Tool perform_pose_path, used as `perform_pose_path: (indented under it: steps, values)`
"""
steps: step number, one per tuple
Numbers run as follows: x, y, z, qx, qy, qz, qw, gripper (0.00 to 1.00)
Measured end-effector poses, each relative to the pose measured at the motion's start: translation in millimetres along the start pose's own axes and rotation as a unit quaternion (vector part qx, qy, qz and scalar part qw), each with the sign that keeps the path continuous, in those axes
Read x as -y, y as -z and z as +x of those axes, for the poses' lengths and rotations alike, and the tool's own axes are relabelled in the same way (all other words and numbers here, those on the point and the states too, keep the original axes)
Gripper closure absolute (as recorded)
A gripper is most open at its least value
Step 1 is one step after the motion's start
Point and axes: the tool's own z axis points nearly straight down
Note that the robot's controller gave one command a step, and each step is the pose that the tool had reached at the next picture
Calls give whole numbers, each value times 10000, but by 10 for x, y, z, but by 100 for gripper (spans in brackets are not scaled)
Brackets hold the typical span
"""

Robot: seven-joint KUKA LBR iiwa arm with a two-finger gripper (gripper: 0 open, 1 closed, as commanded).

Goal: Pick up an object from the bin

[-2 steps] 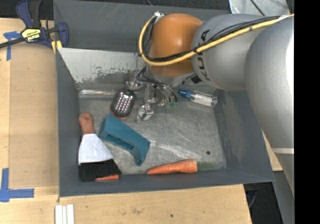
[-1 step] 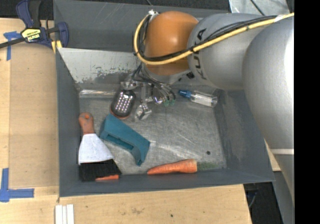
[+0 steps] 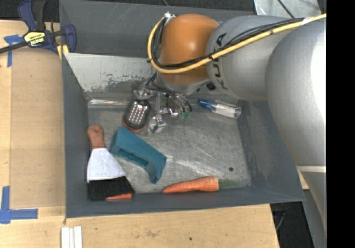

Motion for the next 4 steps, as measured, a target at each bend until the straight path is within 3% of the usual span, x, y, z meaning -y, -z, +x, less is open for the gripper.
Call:
perform_pose_path:
  steps: [1, 2, 4]
  values:
    - [-6, -15, -45, 28, 538, 12, 9985, 0]
    - [44, -247, -71, 34, 2896, -4, 9571, 100]
    - [44, -249, -70, 31, 2890, -7, 9573, 100]
